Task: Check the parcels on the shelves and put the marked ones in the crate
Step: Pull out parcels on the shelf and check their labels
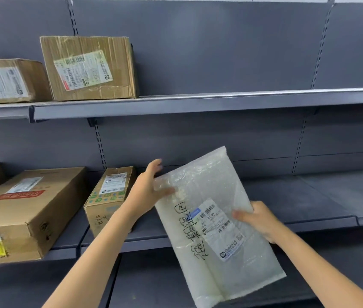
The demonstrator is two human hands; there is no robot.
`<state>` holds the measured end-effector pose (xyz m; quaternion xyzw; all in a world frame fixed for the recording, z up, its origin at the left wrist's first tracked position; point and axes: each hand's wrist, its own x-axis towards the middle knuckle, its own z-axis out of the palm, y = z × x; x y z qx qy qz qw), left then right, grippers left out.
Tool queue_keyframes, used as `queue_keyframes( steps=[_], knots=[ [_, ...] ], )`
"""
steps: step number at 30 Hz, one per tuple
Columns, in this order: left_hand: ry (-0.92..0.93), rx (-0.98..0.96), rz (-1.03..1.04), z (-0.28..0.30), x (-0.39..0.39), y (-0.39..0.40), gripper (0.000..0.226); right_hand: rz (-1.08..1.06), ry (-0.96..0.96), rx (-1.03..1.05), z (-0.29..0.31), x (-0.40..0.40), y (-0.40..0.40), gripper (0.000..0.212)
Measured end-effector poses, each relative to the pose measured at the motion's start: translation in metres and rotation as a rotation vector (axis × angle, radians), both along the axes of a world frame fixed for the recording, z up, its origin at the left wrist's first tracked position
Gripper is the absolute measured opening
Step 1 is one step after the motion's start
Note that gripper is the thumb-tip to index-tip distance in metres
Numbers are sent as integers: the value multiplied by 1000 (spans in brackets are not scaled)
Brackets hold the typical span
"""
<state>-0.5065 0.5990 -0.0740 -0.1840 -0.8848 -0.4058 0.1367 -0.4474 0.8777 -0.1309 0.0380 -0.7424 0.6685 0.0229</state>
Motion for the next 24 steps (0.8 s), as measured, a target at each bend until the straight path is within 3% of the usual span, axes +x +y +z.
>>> queue_keyframes(
  steps=[3,5,8,13,17,20,24],
  knots=[
    [-46,175,24,-19,9,-6,103,-33,20,-188,-8,0,8,67],
    [-230,359,-43,-34,24,-1,90,-27,23,-343,-12,-2,8,88],
    [-563,526,-195,-59,49,7,64,-3,26,-536,-16,-6,1,91],
    [-586,661,-258,-68,54,0,49,0,7,-550,-20,-3,-11,94],
    [-536,464,-269,-48,51,-23,49,-163,94,-520,-11,-3,7,102],
    [-497,145,-243,-25,43,-45,56,-266,222,-333,16,-3,34,106],
    [-499,-93,-308,-3,41,-51,32,38,83,135,43,3,29,86]
  ],
)
